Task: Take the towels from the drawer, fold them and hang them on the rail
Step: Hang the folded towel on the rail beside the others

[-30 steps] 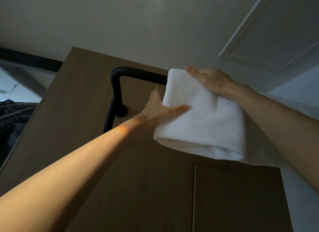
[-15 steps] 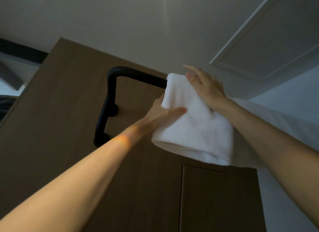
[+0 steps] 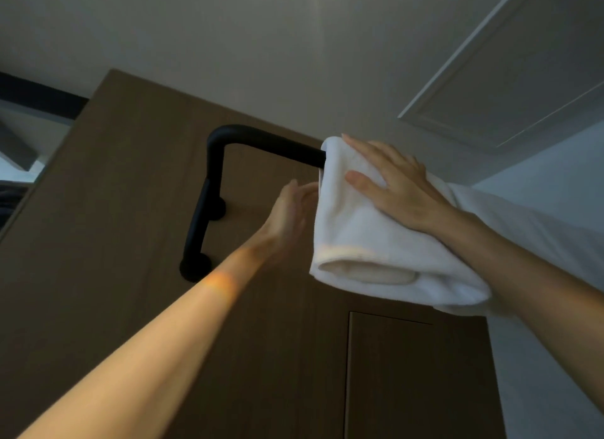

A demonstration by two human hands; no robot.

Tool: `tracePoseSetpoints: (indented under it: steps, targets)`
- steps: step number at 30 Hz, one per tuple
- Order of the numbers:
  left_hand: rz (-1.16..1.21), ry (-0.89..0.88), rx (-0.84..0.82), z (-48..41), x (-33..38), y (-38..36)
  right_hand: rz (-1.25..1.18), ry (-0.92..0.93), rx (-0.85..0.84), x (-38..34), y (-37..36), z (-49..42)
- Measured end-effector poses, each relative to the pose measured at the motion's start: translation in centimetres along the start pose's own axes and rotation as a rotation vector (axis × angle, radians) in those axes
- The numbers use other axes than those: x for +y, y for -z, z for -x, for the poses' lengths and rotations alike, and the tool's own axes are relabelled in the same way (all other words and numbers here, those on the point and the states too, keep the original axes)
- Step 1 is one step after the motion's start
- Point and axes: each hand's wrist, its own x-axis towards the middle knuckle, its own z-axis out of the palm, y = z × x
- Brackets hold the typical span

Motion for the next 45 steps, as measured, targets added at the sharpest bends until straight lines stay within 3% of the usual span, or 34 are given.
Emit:
tracePoseSetpoints:
  steps: [7,10,14,20,31,40,45]
  targets:
    - [-0.232,-0.121,-0.116,-2.8,0.5,0.4,-0.079,0.005,-0.04,-0.6,1.3,0.5]
    - [-0.366,-0.146,-0.076,-3.3,0.7,0.7,-0.095,0.006,-0.061,-0.8,1.8,0.5]
    - [-0.281,-0.151,-0.133,-3.3,0.7,0.9,-0.096,-0.009,-0.061,-1.2,1.5,0.5]
    - [-0.305,-0.173,-0.07,-2.3,0.1,0.6,-0.072,-0.035,-0.105,-1.3,1.8,0.6]
    - [-0.291,-0.131,-0.03,1.9,-0.8,-0.3,0.295,0.206,-0.161,-1.6,1.8,4.6]
    - [-0.115,0.027,-0.071,4.3,0.1,-0.7,0.317,0.117,-0.266,-2.3,0.3,6.6]
    - [-0.008,0.1,-0.285,5.4,1.8,-0.7,0.447,0.183,-0.197,-0.9,-0.9,9.3]
